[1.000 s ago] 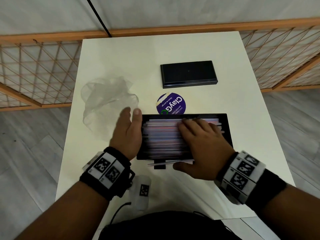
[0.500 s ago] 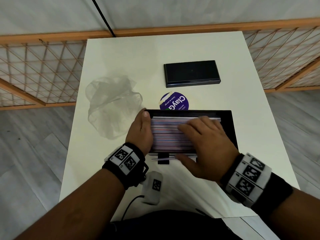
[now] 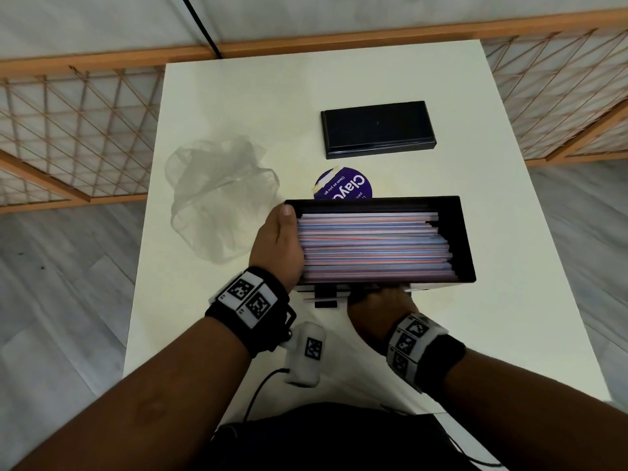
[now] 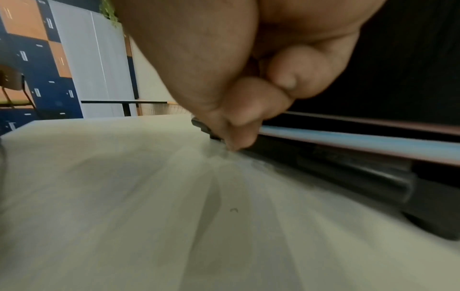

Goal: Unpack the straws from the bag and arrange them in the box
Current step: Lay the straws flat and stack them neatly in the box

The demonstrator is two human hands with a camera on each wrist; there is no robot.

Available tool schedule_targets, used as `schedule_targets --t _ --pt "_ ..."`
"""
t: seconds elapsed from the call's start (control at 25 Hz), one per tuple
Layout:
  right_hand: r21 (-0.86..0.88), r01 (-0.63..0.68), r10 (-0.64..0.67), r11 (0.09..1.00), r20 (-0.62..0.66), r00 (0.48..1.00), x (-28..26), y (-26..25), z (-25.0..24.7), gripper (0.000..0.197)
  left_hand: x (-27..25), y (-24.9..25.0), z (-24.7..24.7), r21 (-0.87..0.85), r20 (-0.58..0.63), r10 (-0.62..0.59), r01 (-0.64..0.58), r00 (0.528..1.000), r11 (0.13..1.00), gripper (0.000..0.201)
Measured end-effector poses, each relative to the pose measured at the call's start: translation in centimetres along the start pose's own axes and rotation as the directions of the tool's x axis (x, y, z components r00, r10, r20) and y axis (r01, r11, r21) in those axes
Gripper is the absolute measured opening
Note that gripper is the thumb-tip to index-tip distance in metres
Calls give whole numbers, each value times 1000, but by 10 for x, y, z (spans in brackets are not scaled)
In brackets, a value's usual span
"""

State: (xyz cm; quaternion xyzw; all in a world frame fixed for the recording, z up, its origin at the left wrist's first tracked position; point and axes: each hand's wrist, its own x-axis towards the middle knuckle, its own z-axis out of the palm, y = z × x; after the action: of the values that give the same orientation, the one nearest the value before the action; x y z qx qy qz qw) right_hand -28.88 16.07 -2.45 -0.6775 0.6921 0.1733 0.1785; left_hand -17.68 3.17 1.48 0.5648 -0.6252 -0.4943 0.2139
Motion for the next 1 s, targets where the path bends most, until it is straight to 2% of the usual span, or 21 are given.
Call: schedule_targets --t 0.04,0.08,0.16,0.24,0.32,0.36,0.44,0.48,0.56,0.6,0.72,0.84,0.88,1.0 --pt "66 4 -8 998 57 998 0 0 -2 23 1 -1 1 -12 -4 -10 10 1000 1000 44" --pt "90 10 -15 996 53 998 -3 -1 -8 27 2 -4 2 -38 -9 -30 30 1000 999 46" --pt "25 43 -44 999 48 998 -16 -7 -23 18 3 -5 1 -127 12 -95 95 995 987 60" --pt "39 94 -90 995 -89 992 -40 -3 -46 7 6 -6 -4 -248 43 -169 175 985 953 71" --pt "51 17 -1 999 -299 954 -62 8 -67 15 7 -2 -9 -387 52 -230 232 972 893 64" --pt "87 -33 62 996 -357 932 -65 13 -83 20 7 1 -12 -423 61 -244 246 968 872 64" --pt "115 -53 93 992 -372 924 -57 22 -114 25 8 6 -14 -448 73 -242 249 968 859 68" --pt "89 -48 76 995 -333 940 -47 25 -120 23 8 8 -14 -444 73 -239 246 968 861 65" --pt "45 -100 108 994 -261 959 -26 33 -124 7 5 11 -11 -405 58 -228 232 972 884 55" --pt "47 -115 123 992 -256 959 -21 34 -122 10 5 11 -8 -343 41 -203 204 978 917 51" --pt "160 -24 74 987 -314 947 -24 36 -97 31 0 1 -3 -115 31 -54 57 998 992 40" --pt "254 -29 77 967 -182 980 -22 41 -75 64 -5 -4 0 -27 54 79 -77 995 997 44" --pt "263 -39 85 964 -169 982 -19 43 -72 68 -5 -6 1 -13 55 105 -104 993 994 46" --pt "276 -30 101 961 -246 964 -15 43 -70 67 -4 -7 3 -2 61 114 -114 992 993 48"
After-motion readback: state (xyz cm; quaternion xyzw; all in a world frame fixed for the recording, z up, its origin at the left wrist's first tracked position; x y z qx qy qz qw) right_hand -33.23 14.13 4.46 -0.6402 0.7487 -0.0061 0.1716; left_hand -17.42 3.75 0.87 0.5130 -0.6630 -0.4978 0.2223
